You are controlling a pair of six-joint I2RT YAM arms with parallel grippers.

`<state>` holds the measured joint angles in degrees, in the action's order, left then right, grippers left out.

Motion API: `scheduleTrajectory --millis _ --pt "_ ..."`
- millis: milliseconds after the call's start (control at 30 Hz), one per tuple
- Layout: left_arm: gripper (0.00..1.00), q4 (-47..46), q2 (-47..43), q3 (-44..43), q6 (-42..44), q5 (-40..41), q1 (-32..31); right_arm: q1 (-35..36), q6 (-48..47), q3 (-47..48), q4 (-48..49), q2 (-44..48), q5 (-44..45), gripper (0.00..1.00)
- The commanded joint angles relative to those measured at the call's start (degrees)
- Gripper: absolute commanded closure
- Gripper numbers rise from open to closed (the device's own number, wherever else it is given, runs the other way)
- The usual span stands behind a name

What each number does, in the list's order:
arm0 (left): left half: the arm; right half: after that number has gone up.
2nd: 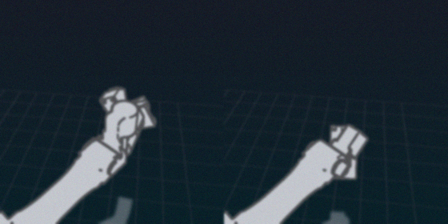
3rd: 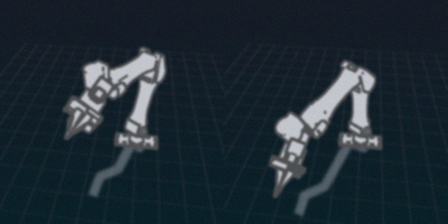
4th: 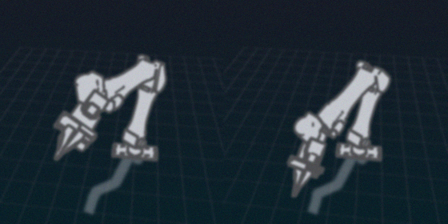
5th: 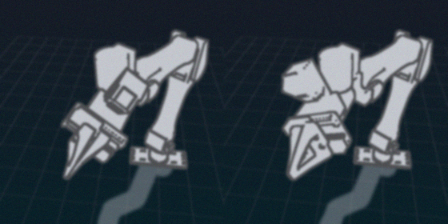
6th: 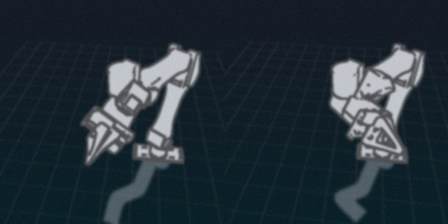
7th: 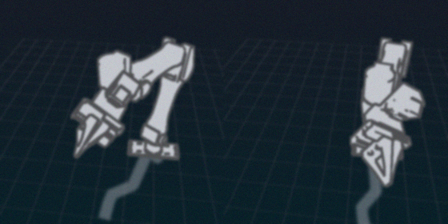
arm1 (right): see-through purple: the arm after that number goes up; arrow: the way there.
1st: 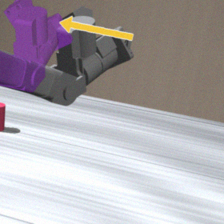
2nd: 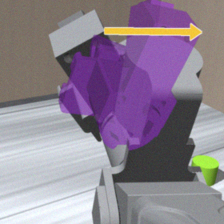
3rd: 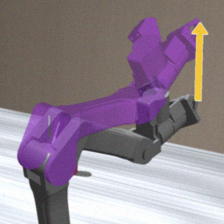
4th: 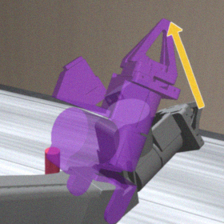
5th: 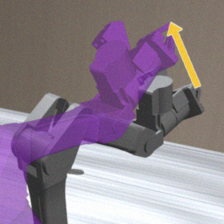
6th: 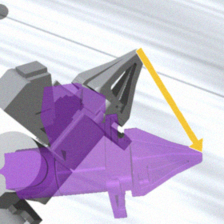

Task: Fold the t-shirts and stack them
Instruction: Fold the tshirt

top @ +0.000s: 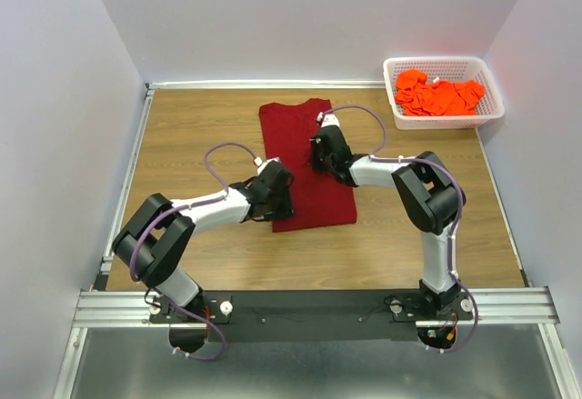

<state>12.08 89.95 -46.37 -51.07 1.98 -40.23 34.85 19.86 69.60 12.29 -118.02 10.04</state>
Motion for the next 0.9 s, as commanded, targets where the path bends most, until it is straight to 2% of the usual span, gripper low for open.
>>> scheduleTrajectory --millis 0,267,600,800,867 --pt "0.53 1.02 0.23 1.72 -3.94 -1.71 -2.31 -2.24 -2.54 -4.56 -10.18 -0.55 4.28 0.71" --pt "0.52 3.73 -2.76 1.55 -6.41 1.87 -3.01 -2.51 -4.12 -5.8 -11.06 4.71 1.48 0.69" --pt "0.4 14.99 -11.72 -5.92 -6.68 12.08 -3.01 -2.51 -1.76 -2.89 -22.21 19.38 1.2 0.4" --pt "0.39 16.49 -14.19 -2.6 -7.29 10.86 -3.54 -2.6 3.15 -7.98 -30.2 28.27 2.17 0.36" --pt "0.38 16.49 -14.28 -1.36 -7.55 10.33 -3.89 -2.59 5.18 -11.76 -32.59 31.78 2.7 0.32"
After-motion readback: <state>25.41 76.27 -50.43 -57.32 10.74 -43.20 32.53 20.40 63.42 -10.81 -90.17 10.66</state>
